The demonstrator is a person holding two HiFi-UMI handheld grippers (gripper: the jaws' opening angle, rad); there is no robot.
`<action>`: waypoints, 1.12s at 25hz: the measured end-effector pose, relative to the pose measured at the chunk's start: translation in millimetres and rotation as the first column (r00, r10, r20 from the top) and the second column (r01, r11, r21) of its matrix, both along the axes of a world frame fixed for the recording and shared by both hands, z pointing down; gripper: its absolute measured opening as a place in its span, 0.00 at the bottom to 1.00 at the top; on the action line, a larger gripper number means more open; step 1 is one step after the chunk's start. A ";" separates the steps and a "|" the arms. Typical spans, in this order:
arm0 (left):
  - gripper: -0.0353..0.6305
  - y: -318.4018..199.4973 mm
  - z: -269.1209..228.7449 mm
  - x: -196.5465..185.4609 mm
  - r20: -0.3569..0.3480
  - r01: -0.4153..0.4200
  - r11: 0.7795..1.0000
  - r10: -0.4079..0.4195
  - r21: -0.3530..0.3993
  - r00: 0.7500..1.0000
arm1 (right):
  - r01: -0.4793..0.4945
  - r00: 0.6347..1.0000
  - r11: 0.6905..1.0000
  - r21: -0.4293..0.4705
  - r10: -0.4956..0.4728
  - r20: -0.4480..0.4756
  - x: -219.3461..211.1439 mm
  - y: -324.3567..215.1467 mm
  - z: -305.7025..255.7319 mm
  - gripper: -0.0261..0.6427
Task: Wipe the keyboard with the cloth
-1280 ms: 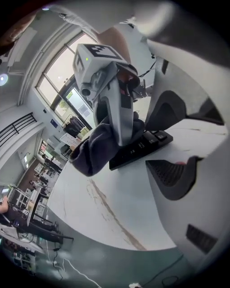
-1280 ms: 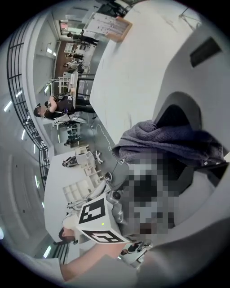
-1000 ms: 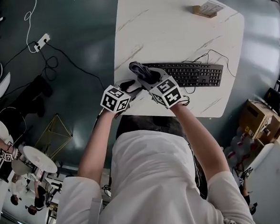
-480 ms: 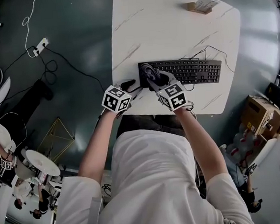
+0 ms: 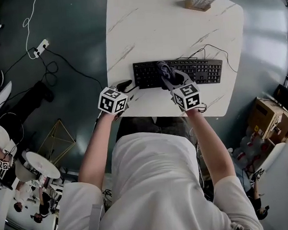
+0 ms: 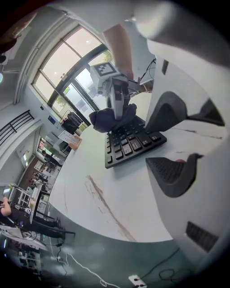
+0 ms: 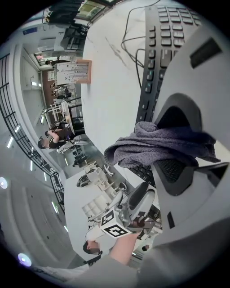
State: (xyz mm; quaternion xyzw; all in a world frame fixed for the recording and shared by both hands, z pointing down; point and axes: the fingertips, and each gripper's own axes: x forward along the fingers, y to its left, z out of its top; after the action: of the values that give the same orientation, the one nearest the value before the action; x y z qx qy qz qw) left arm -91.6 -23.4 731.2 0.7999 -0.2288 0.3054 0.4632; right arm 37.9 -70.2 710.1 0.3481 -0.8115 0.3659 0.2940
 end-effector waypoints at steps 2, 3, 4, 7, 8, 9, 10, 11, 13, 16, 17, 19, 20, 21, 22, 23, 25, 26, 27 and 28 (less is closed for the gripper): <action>0.33 -2.2 0.9 3.0 0.001 0.014 1.000 -0.014 -0.007 1.000 | -0.016 1.000 1.000 -0.002 0.016 -0.007 17.8 -1.8 0.4 0.28; 0.33 -3.1 1.7 4.5 0.001 0.025 1.000 -0.025 -0.012 1.000 | -0.023 1.000 1.000 -0.003 0.023 -0.013 27.3 -2.1 0.5 0.28; 0.33 -3.8 2.4 5.6 0.002 0.034 0.999 -0.034 -0.016 0.999 | -0.029 0.999 1.000 -0.004 0.029 -0.019 36.7 -2.3 0.4 0.28; 0.32 -5.4 4.4 6.9 0.008 0.058 0.998 -0.058 -0.027 0.998 | -0.044 0.998 0.999 -0.005 0.044 -0.036 63.1 -3.5 1.0 0.28; 0.32 -5.9 4.9 7.2 0.008 0.068 0.997 -0.067 -0.032 0.998 | -0.049 0.998 0.999 -0.006 0.049 -0.042 71.8 -4.3 1.3 0.28; 0.32 -6.4 5.1 7.3 0.007 0.076 0.996 -0.076 -0.036 0.997 | -0.054 0.997 0.998 -0.006 0.054 -0.048 80.3 -5.3 1.4 0.28; 0.32 -6.7 4.8 7.2 0.007 0.083 0.996 -0.083 -0.038 0.997 | -0.060 0.997 0.998 -0.006 0.059 -0.053 88.6 -6.3 1.2 0.28; 0.32 -6.9 4.4 7.0 0.009 0.088 0.995 -0.088 -0.039 0.996 | -0.064 0.996 0.998 -0.005 0.064 -0.058 96.7 -7.3 1.0 0.28; 0.32 -7.0 4.1 6.8 0.016 0.095 0.995 -0.095 -0.039 0.995 | -0.071 0.995 0.997 -0.001 0.071 -0.069 112.5 -9.1 0.8 0.28; 0.32 -8.0 5.6 7.5 0.030 0.105 0.994 -0.104 -0.038 0.994 | -0.088 0.992 0.996 0.005 0.088 -0.088 137.7 -11.6 2.3 0.28; 0.32 -8.5 5.9 7.7 0.032 0.109 0.993 -0.108 -0.038 0.994 | -0.099 0.991 0.995 0.007 0.099 -0.095 147.2 -12.5 2.8 0.28; 0.32 -8.7 5.5 7.9 0.035 0.118 0.992 -0.117 -0.039 0.993 | -0.126 0.986 0.992 0.006 0.126 -0.107 166.7 -13.8 2.7 0.28; 0.32 -8.4 5.2 7.7 0.036 0.122 0.992 -0.120 -0.040 0.992 | -0.141 0.984 0.990 0.004 0.141 -0.112 176.2 -14.0 2.2 0.29; 0.32 -8.0 5.0 7.4 0.038 0.125 0.991 -0.123 -0.040 0.992 | -0.155 0.981 0.988 0.004 0.154 -0.120 185.8 -14.2 1.7 0.29; 0.32 -7.7 5.1 7.1 0.040 0.127 0.991 -0.125 -0.040 0.991 | -0.166 0.978 0.986 0.007 0.165 -0.130 195.7 -14.4 1.4 0.29; 0.32 -7.4 5.5 7.1 0.042 0.128 0.991 -0.127 -0.040 0.991 | -0.175 0.974 0.984 0.010 0.175 -0.142 206.3 -14.6 1.5 0.29; 0.32 -7.0 6.7 7.6 0.046 0.128 0.991 -0.126 -0.039 0.991 | -0.195 0.967 0.981 0.012 0.195 -0.167 228.9 -15.0 2.7 0.29; 0.32 -6.6 6.9 7.7 0.049 0.124 0.991 -0.122 -0.038 0.991 | -0.204 0.963 0.979 0.011 0.203 -0.177 239.9 -15.1 3.5 0.29; 0.32 -5.9 6.9 7.6 0.050 0.120 0.992 -0.118 -0.037 0.992 | -0.211 0.960 0.978 0.009 0.209 -0.187 250.3 -15.1 4.2 0.29; 0.31 -4.8 6.5 7.5 0.051 0.115 0.993 -0.113 -0.037 0.992 | -0.215 0.957 0.977 0.007 0.212 -0.197 260.1 -14.9 4.5 0.29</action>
State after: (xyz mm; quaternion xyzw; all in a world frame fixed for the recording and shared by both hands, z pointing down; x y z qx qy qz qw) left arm -84.1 -28.2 737.7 0.7686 -0.2791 0.3023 0.4899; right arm 298.0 -85.1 714.6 0.4660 -0.7333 0.3652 0.3342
